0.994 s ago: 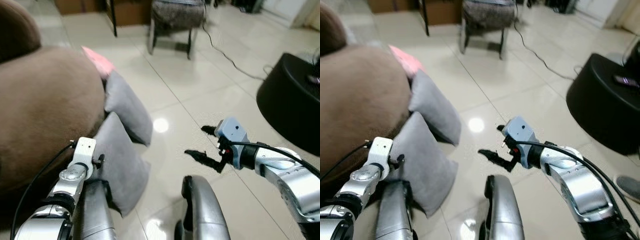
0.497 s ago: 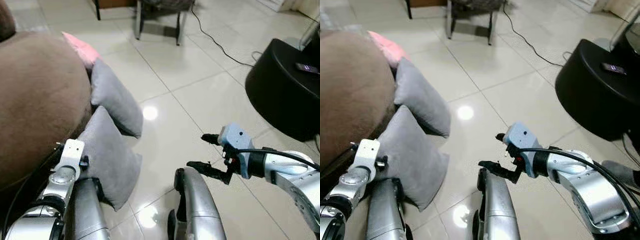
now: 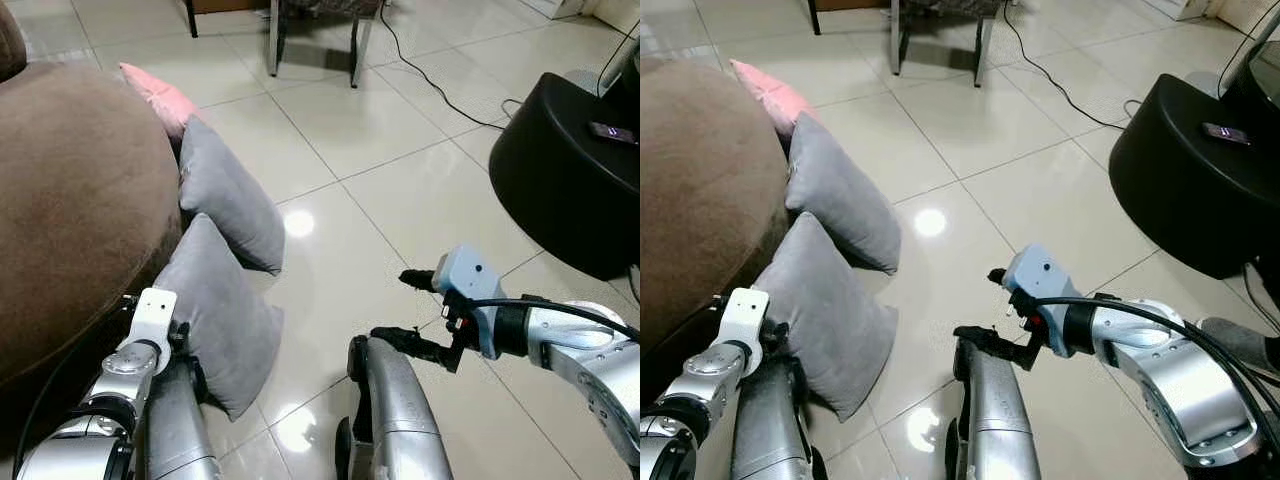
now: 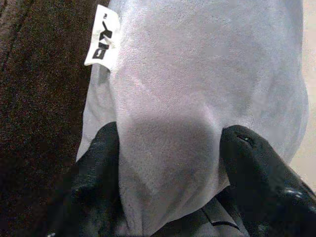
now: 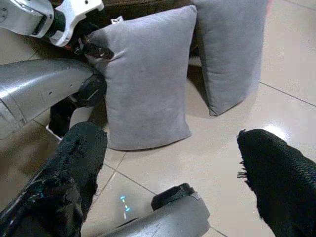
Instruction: Move the pillow to the sofa from floor
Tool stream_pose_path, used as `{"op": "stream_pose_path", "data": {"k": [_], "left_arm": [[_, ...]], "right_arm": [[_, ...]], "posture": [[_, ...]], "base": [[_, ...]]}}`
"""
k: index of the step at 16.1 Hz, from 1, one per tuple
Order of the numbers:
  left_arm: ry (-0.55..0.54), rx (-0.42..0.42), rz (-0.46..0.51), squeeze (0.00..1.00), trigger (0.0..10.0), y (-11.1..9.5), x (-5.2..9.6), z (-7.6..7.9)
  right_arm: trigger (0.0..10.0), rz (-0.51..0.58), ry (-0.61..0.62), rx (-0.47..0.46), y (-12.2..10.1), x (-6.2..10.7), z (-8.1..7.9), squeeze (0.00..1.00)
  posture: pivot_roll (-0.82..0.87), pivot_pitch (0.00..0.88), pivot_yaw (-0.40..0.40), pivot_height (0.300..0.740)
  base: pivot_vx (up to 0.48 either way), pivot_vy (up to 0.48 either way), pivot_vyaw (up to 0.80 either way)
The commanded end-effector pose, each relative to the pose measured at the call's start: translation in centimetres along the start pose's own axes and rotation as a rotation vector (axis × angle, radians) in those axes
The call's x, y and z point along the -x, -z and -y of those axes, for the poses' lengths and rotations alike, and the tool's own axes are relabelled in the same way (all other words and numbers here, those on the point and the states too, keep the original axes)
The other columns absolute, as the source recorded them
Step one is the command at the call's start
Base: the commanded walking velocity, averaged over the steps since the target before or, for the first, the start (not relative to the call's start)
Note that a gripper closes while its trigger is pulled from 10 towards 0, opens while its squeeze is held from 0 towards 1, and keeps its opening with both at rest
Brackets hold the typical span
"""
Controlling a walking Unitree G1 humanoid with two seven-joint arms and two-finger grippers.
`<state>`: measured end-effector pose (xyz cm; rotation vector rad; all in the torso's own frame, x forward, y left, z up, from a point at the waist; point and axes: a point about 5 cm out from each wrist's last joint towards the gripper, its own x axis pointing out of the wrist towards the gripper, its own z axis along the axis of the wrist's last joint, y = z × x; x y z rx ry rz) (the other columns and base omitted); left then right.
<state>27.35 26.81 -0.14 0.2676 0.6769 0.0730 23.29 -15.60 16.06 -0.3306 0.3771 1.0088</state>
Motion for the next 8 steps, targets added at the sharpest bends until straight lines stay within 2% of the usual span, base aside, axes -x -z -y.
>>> {"op": "stream_pose_path", "data": {"k": [1, 3, 8], "left_arm": [[0.036, 0.004, -0.048, 0.0, 0.0, 1.36, 0.18, 0.62], [0.044, 0.006, -0.038, 0.0, 0.0, 1.05, 0.12, 0.7], [0.06, 0.038, -0.024, 0.0, 0.0, 0.68, -0.02, 1.35]], "right_arm": [[10.0, -0.012, -0.032, 0.027, -0.28, 0.16, -0.16, 0.0], [10.0, -0.036, -0.063, 0.034, 0.04, 0.1, -0.44, 0.0], [10.0, -0.028, -0.047, 0.039, -0.06, -0.41, 0.05, 0.0]], "posture": [[-0.25, 0.144, -0.119, 0.515], [-0.24, 0.132, -0.111, 0.515], [-0.22, 0.115, -0.097, 0.515]], "base": [[0.0, 0.0, 0.0], [0.0, 0.0, 0.0], [0.0, 0.0, 0.0]]}}
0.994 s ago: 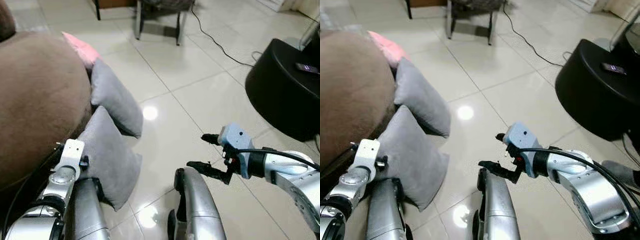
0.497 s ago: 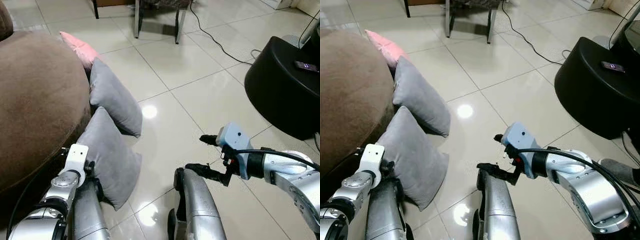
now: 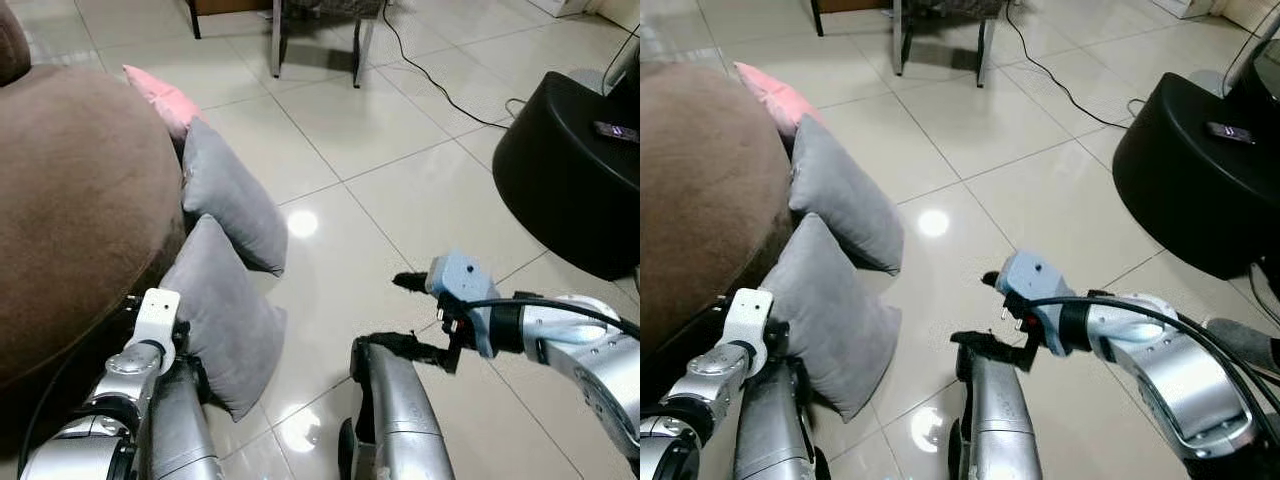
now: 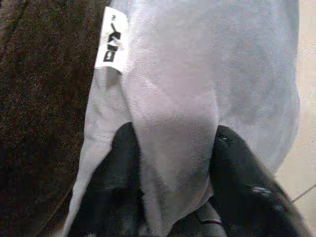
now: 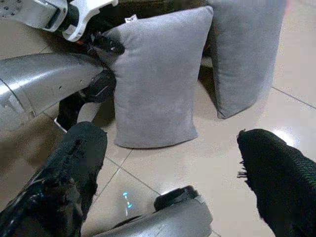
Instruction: Move the pillow to the sofa from floor
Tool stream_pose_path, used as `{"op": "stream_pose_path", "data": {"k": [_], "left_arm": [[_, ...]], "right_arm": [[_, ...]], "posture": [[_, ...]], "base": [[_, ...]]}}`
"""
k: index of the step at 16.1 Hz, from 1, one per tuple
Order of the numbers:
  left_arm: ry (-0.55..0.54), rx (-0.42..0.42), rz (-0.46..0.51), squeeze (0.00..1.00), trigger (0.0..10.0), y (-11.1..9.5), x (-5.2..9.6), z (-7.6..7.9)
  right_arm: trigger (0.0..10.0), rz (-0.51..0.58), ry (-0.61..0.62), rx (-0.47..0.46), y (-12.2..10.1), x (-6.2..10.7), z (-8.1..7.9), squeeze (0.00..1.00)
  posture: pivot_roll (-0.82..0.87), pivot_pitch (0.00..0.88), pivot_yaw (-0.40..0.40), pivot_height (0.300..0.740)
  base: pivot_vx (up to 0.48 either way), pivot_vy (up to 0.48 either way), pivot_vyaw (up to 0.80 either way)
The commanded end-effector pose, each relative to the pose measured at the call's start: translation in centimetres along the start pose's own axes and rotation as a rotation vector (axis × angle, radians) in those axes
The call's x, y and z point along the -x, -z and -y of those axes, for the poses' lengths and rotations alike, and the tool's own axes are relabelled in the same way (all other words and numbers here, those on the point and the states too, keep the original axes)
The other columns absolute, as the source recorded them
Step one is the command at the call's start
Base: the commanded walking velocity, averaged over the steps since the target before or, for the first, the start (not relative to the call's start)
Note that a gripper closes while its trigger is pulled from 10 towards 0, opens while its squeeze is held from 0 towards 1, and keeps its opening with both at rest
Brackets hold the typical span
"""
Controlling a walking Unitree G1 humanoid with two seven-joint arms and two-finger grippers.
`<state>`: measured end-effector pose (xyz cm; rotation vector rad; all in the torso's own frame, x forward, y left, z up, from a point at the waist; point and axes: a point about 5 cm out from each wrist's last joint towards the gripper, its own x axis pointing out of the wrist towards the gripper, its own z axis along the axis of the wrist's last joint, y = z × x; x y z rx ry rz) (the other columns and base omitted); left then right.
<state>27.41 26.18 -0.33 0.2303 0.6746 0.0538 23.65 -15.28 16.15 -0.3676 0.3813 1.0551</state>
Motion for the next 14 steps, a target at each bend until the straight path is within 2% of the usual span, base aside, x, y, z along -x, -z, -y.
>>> {"op": "stream_pose_path", "data": {"k": [1, 6, 7, 14], "left_arm": [[0.035, 0.026, -0.02, 0.0, 0.0, 0.6, 0.0, 0.7], [0.015, 0.044, -0.012, 0.0, 0.0, 0.4, 0.0, 0.6], [-0.011, 0.069, -0.018, 0.0, 0.0, 0.3, -0.1, 0.5], [-0.066, 0.029, -0.015, 0.0, 0.0, 0.0, -0.2, 0.5]], "right_arm": [[10.0, -0.009, 0.004, 0.004, 0.2, -0.2, 0.2, 0.0], [10.0, 0.003, 0.016, 0.008, 0.3, -0.9, 0.5, 0.0], [10.0, 0.011, 0.021, 0.014, 0.2, -1.3, 0.7, 0.0], [10.0, 0.025, 0.024, 0.023, 0.2, -1.9, 1.0, 0.0]], "posture": [[-0.21, 0.107, -0.088, 0.515], [-0.19, 0.087, -0.078, 0.515], [-0.18, 0.079, -0.073, 0.515], [-0.18, 0.069, -0.068, 0.515]], "base": [[0.0, 0.0, 0.0], [0.0, 0.0, 0.0], [0.0, 0.0, 0.0], [0.0, 0.0, 0.0]]}}
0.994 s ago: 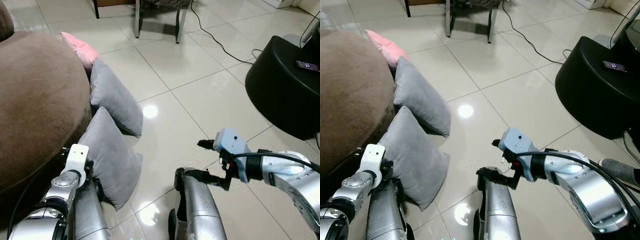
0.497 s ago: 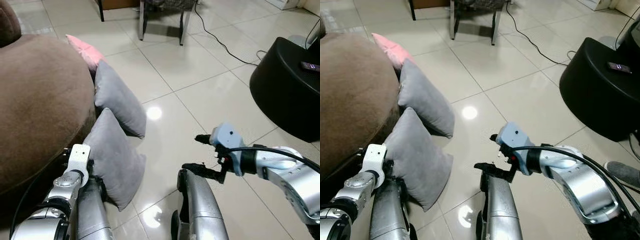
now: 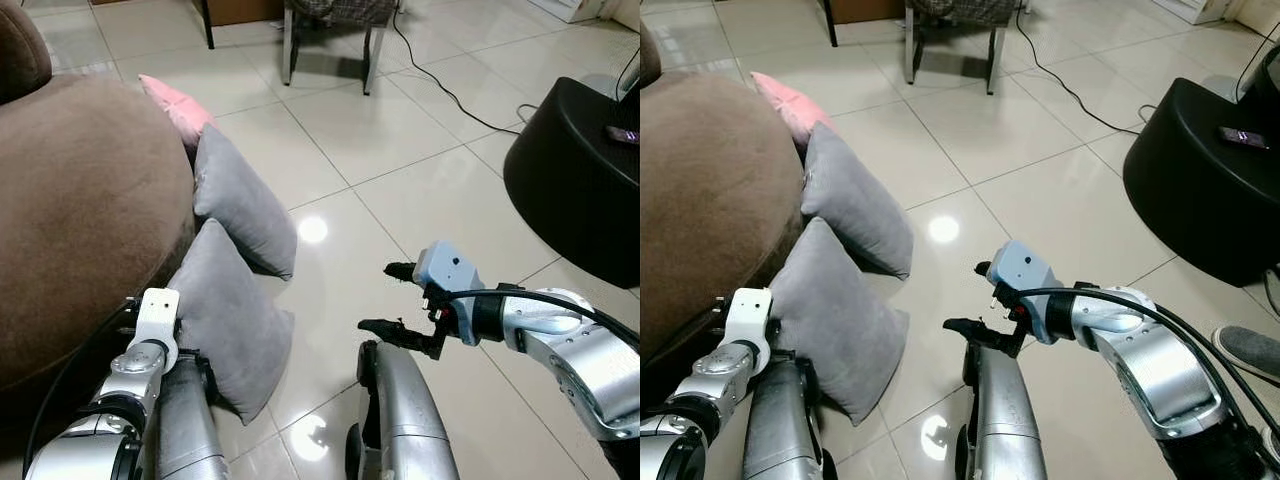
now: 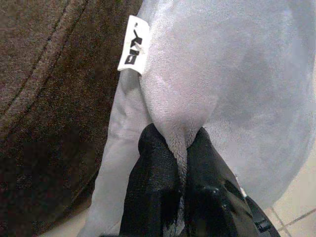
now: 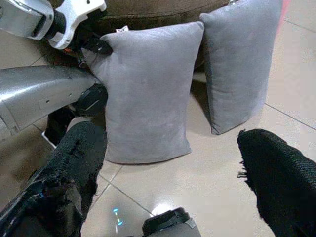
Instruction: Move the pillow to the sofa from floor
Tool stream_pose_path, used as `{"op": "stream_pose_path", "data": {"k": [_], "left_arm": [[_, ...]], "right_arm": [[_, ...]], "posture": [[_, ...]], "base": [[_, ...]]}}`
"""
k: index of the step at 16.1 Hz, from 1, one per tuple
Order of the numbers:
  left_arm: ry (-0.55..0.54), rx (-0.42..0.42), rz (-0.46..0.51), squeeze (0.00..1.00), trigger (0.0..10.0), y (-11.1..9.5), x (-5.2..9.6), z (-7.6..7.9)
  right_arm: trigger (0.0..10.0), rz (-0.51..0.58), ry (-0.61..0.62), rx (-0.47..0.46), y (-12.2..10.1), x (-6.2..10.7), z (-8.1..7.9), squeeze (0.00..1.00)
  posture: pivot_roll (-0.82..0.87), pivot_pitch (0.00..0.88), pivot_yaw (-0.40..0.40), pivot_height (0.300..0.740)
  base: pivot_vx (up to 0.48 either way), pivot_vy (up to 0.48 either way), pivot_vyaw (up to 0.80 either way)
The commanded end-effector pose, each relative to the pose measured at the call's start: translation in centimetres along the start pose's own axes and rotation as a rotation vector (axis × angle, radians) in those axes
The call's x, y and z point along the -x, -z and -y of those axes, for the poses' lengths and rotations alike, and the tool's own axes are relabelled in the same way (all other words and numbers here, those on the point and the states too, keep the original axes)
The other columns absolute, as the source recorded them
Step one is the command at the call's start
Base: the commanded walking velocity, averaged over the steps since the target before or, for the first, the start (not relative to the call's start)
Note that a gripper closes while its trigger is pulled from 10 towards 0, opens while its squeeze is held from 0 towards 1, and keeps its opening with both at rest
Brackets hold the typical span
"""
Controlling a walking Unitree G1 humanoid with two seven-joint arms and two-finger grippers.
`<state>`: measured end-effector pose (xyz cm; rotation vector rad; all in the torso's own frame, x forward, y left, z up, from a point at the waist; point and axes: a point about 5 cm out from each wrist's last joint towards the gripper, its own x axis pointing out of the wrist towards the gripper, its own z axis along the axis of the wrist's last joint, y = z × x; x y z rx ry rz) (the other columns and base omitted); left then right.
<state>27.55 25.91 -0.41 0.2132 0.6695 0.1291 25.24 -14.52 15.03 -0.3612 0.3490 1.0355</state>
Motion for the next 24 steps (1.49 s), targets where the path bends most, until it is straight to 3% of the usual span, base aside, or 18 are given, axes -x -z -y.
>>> {"op": "stream_pose_path", "data": {"k": [1, 9, 13, 15, 16, 19, 21, 24], "left_arm": [[-0.006, -0.022, -0.011, 0.0, 0.0, 0.1, 0.0, 0.2], [0.003, 0.016, 0.023, 0.0, 0.0, -1.1, -0.3, 1.6], [0.112, 0.127, 0.201, 0.0, 0.0, -3.5, 0.0, 4.6], [0.228, 0.201, 0.385, 0.01, 0.0, -5.0, 1.5, 6.6], [0.295, 0.268, 0.411, 0.01, 0.0, -5.3, 2.0, 7.1], [0.223, 0.306, 0.468, 0.14, 0.0, -6.1, 3.5, 6.7], [0.223, 0.355, 0.528, 0.19, 0.0, -7.4, 5.4, 6.4], [0.24, 0.41, 0.551, 0.2, 0.0, -8.3, 6.1, 6.1]], "right_arm": [[10.0, 0.0, -0.001, 0.019, -0.2, -0.2, 0.1, 0.0], [10.0, 0.033, 0.081, -0.016, 0.5, -0.4, 0.3, 0.0], [10.0, 0.086, 0.23, -0.087, 1.1, -0.4, 0.3, 0.0], [10.0, 0.119, 0.341, -0.14, 1.5, -0.4, 0.4, 0.0], [10.0, 0.125, 0.375, -0.157, 1.6, -0.2, 0.4, 0.0], [10.0, 0.157, 0.459, -0.232, 2.2, -0.5, 0.0, 0.0], [10.0, 0.183, 0.551, -0.282, 2.4, -0.7, 0.1, 0.0], [10.0, 0.214, 0.621, -0.328, 2.3, -0.7, 0.4, 0.0]], "posture": [[-0.17, 0.065, -0.066, 0.515], [-0.14, 0.0, -0.031, 0.515], [-0.08, 0.0, 0.009, 0.515], [-0.06, 0.0, 0.015, 0.515], [-0.06, 0.0, 0.015, 0.515], [-0.02, 0.0, 0.015, 0.515], [-0.01, 0.0, 0.016, 0.515], [-0.01, 0.0, 0.019, 0.515]], "base": [[0.0, 0.0, 0.0], [0.0, 0.0, 0.0], [0.0, 0.0, 0.0], [0.0, 0.0, 0.0], [0.0, 0.0, 0.0], [0.0, 0.0, 0.0], [0.0, 0.0, 0.0], [0.0, 0.0, 0.0]]}}
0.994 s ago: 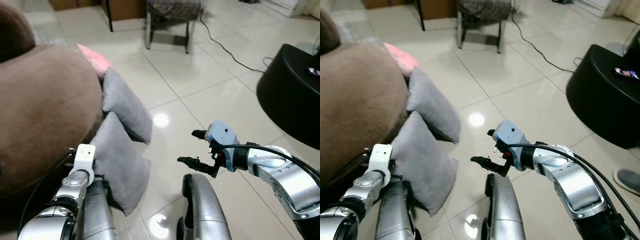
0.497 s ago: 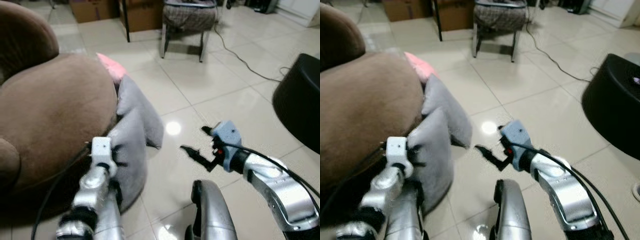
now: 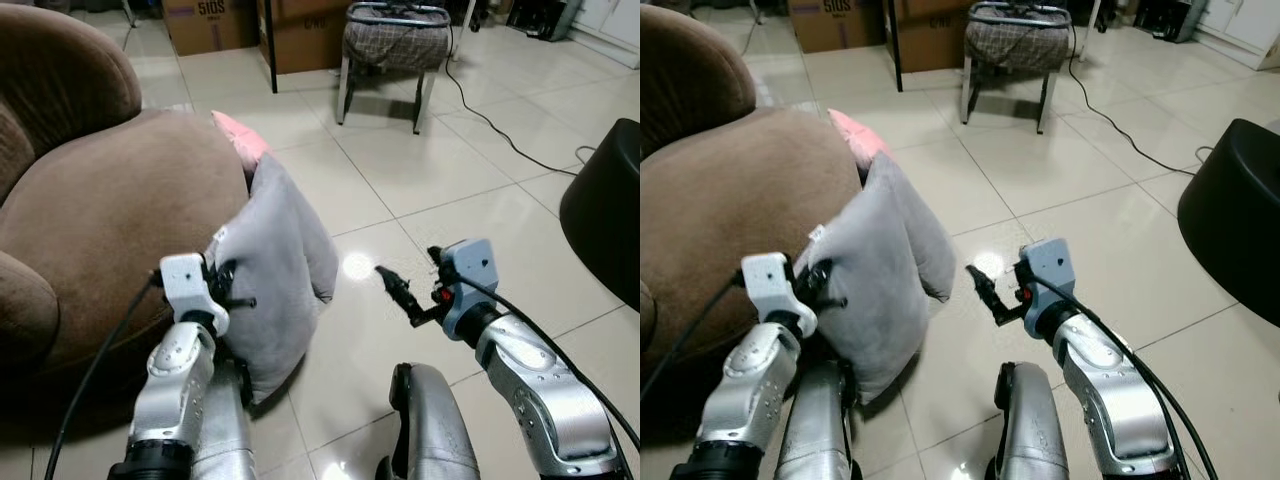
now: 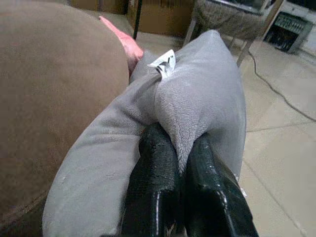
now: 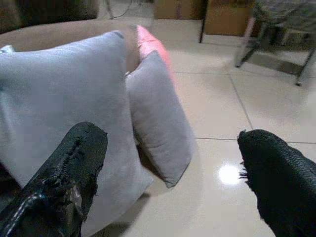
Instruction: Move the pillow to the sofa from floor
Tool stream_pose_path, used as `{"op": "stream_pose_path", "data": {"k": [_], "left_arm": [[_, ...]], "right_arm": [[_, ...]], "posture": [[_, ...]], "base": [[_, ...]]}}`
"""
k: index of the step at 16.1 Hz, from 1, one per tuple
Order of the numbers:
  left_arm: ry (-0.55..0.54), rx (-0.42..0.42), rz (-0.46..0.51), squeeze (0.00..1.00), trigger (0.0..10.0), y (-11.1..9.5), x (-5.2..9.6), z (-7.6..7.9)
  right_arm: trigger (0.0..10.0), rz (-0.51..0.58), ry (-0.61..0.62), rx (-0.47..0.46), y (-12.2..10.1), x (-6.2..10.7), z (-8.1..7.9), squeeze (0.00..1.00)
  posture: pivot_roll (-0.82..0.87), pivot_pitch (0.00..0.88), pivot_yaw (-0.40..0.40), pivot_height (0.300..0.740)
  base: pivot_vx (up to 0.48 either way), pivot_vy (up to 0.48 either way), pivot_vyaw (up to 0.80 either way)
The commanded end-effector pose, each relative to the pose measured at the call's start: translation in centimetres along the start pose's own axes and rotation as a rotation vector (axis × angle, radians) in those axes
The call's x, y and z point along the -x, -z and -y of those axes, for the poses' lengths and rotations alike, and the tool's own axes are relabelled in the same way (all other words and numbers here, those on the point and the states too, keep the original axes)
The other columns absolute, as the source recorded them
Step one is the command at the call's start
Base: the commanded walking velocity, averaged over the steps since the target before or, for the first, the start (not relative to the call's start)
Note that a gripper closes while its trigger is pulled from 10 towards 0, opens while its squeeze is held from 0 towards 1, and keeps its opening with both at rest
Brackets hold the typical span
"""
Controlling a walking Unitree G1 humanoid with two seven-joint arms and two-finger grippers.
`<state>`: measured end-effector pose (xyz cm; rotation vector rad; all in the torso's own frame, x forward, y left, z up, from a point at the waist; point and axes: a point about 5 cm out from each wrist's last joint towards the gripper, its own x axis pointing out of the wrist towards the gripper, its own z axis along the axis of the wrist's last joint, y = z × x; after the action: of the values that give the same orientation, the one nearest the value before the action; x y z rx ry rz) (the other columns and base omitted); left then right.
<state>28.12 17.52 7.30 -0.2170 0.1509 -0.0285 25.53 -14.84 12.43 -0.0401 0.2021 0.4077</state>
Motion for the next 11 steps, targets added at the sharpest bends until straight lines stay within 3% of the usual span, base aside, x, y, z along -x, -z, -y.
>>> {"op": "stream_pose_path", "data": {"k": [1, 2, 4, 5, 7, 9, 11], "left_arm": [[0.018, 0.006, 0.048, 0.18, 0.0, -1.4, -0.1, 0.3], [-0.014, -0.024, 0.061, 0.15, 10.0, -2.5, -0.2, 0.2], [-0.098, -0.08, 0.101, 0.08, 10.0, -4.1, 0.0, -0.1], [-0.085, -0.113, 0.122, 0.01, 10.0, -4.7, 0.1, 0.1], [-0.009, -0.162, 0.183, 0.0, 10.0, -7.1, 0.9, 1.8], [0.003, -0.193, 0.207, 0.0, 10.0, -8.2, 1.3, 2.5], [-0.014, -0.193, 0.244, 0.0, 10.0, -9.3, 1.4, 2.7]], "right_arm": [[10.0, 0.038, 0.041, 0.013, -0.5, 0.0, 0.4, 0.0], [10.0, 0.083, 0.073, -0.003, -1.1, 0.0, 0.2, 0.0], [10.0, 0.14, 0.111, -0.007, -2.0, 0.1, 0.3, 0.0], [10.0, 0.16, 0.136, -0.018, -2.2, 0.2, 0.5, 0.0], [10.0, 0.198, 0.186, -0.059, -2.6, 0.0, 0.8, 0.0], [10.0, 0.211, 0.191, -0.061, -2.9, -0.1, 0.8, 0.0], [10.0, 0.223, 0.214, 0.009, -3.3, -0.1, 0.9, 0.0]], "posture": [[-0.01, 0.0, 0.022, 0.515], [-0.01, 0.0, 0.021, 0.515], [0.0, 0.0, 0.016, 0.515], [0.0, 0.0, 0.016, 0.515], [0.01, 0.0, 0.015, 0.535], [0.01, 0.0, 0.014, 0.55], [0.02, 0.0, 0.008, 0.565]], "base": [[0.0, 0.0, 0.0], [0.0, 0.0, 0.0], [0.0, 0.0, 0.0], [0.0, 0.0, 0.0], [0.0, 0.0, 0.0], [0.0, 0.0, 0.0], [0.0, 0.0, 0.0]]}}
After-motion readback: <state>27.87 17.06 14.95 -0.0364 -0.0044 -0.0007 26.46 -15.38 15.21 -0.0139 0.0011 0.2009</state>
